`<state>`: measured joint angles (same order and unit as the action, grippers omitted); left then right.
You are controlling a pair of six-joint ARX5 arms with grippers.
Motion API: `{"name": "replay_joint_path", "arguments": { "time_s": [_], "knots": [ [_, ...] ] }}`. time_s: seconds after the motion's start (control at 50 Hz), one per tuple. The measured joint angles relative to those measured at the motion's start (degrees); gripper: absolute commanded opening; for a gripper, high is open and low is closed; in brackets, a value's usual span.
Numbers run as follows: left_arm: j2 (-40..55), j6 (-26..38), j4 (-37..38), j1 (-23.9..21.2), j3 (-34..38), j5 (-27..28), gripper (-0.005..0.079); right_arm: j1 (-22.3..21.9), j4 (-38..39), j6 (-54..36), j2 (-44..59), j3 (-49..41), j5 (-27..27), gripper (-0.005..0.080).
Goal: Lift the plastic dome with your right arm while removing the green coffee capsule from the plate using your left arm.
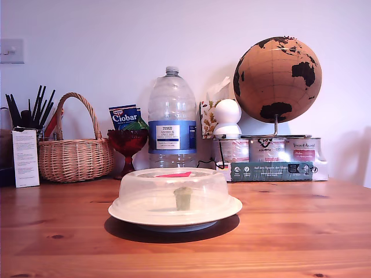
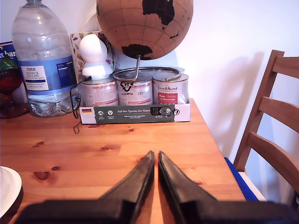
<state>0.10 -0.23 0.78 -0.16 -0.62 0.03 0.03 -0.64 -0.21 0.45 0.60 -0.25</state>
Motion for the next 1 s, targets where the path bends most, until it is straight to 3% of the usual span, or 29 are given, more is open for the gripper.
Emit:
{"name": "replay_joint_path", "arguments": {
  "time_s": [0.08,0.1,0.12,0.48,0.7,1.0],
  "knots": [
    [-0.28,-0.70,2.29,2.71,-0.33,6.51,-0.0019,0.04,2.80,7.45,0.13,0.50,3.02,-0.0012],
    [-0.28,-9.25,2.56,2.95,-0.33,6.97,-0.0019,0.04,3.08,8.04,0.11,0.87,3.30,-0.0012],
    [-0.28,-9.86,2.64,2.99,-0.33,7.02,-0.0019,0.04,3.34,8.13,0.09,1.25,3.32,-0.0012],
    [-0.28,-10.62,2.23,3.17,-0.33,7.61,-0.0019,0.04,4.48,9.01,0.07,2.10,3.26,-0.0012],
    [-0.28,-16.59,-2.67,3.17,-0.55,12.20,-0.0019,0.04,3.19,10.45,0.13,6.19,-4.17,-0.0012],
    [1.29,-19.19,-1.05,3.17,-5.07,19.80,-0.0019,0.04,-9.51,3.63,8.87,21.90,-12.20,-0.0011]
  ]
}}
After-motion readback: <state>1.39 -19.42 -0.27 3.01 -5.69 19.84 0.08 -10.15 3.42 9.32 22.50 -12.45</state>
